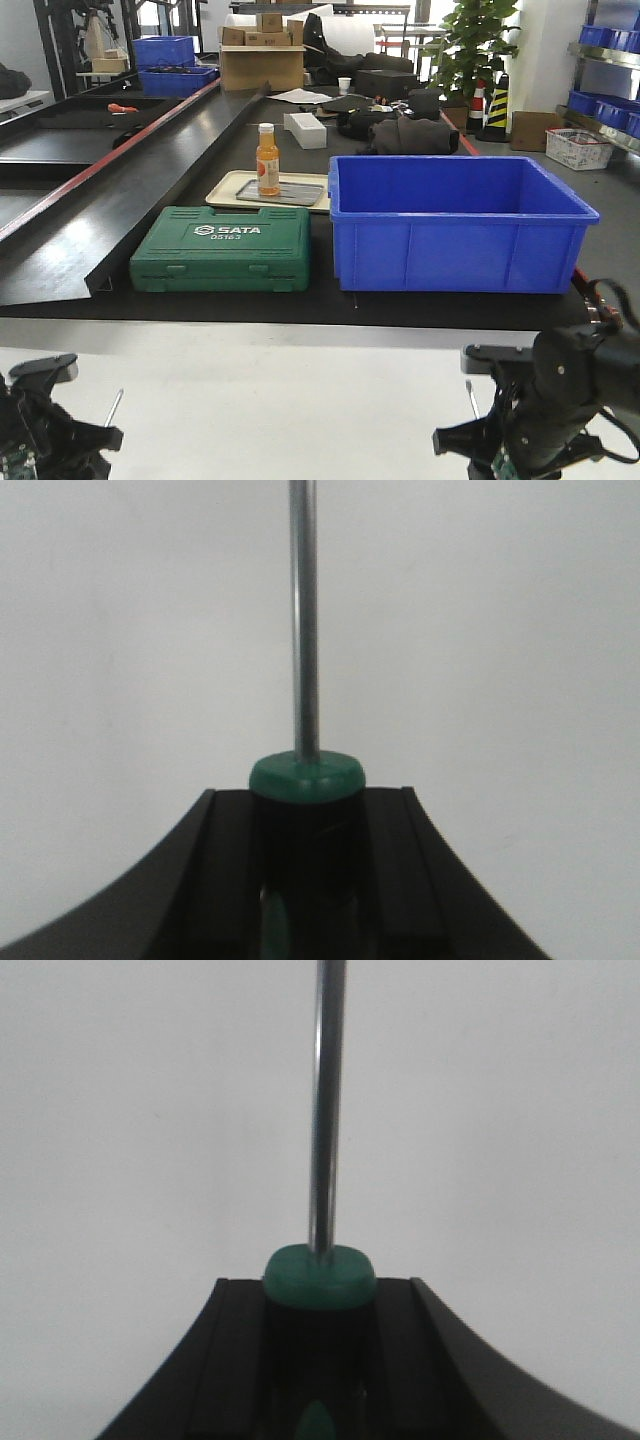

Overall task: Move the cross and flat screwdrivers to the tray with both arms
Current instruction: 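Lift both held screwdrivers upright off the table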

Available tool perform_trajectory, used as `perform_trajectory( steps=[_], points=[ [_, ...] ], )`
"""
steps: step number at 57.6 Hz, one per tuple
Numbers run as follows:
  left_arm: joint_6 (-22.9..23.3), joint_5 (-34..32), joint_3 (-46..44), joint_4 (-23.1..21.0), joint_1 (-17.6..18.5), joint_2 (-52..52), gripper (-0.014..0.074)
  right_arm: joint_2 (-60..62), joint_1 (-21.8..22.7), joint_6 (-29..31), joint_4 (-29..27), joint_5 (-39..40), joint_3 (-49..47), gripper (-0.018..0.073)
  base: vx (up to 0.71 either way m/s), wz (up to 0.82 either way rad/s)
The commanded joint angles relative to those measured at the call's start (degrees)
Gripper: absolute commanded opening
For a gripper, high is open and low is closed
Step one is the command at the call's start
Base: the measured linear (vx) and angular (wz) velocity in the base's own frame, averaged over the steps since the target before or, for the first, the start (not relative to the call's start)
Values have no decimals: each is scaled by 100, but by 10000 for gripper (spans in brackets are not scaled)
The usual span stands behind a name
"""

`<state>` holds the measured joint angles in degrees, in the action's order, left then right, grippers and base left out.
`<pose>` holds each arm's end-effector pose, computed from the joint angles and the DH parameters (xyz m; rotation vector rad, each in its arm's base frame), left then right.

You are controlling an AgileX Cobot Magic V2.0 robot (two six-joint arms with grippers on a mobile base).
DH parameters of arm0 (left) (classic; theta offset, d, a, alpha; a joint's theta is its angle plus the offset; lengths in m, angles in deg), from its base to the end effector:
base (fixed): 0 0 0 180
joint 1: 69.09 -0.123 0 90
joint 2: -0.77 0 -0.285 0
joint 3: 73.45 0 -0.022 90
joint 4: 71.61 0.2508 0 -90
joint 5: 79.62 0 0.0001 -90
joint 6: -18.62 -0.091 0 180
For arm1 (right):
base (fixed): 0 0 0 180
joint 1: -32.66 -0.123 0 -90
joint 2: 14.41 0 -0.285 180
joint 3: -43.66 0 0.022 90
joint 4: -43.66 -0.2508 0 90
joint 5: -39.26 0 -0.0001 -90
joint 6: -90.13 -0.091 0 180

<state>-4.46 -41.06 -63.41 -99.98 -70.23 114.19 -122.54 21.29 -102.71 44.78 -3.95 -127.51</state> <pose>0.3669 -0.0197 0.1837 0.0559 2.7364 -0.4084 0.3463 0.0684 0.2141 0.0192 2.7987 0.0809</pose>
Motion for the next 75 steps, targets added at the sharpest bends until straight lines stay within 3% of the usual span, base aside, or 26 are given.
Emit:
perform_trajectory(
  steps=[1, 15, 33, 75],
  points=[
    [46, -287, -153, -265, 248, -802, -1, 801, 14, 111, 67, 328, -156, -8, 0, 0],
    [53, -723, -153, -384, 754, -2025, -1, 1874, 14, 224, 72, 577, -156, -8, 0, 0],
    [199, -783, -153, -384, 782, -3158, -1, 2754, 14, 238, 91, 785, -156, -8, 0, 0],
    [199, -654, -153, -384, 782, -3353, -1, 2946, 14, 242, 111, 921, -156, -8, 0, 0]
  ],
)
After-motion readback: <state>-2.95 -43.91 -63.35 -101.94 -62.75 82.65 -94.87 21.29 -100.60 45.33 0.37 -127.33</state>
